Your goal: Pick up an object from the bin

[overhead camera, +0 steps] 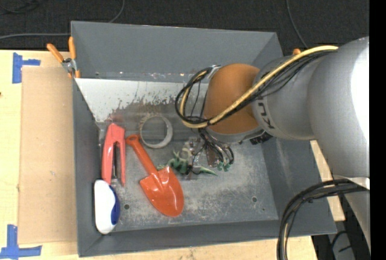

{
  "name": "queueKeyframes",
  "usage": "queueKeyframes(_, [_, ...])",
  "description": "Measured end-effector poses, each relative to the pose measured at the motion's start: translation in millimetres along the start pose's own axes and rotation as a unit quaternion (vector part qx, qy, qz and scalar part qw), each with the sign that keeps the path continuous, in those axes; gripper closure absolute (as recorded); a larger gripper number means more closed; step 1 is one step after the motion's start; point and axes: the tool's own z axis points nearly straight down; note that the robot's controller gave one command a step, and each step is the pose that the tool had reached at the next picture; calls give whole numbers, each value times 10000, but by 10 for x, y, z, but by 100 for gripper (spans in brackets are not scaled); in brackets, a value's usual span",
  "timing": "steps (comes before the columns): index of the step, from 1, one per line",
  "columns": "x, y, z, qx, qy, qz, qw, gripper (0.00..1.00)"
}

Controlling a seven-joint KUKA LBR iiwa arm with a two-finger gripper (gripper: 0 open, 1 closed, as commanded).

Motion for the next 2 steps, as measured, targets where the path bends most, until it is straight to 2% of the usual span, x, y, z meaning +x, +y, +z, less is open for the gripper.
queueKeyframes(1, [0,-1,0,-1,1,3,10000,100])
queueKeyframes(2, [27,-4,-319,3,38,10,10000,100])
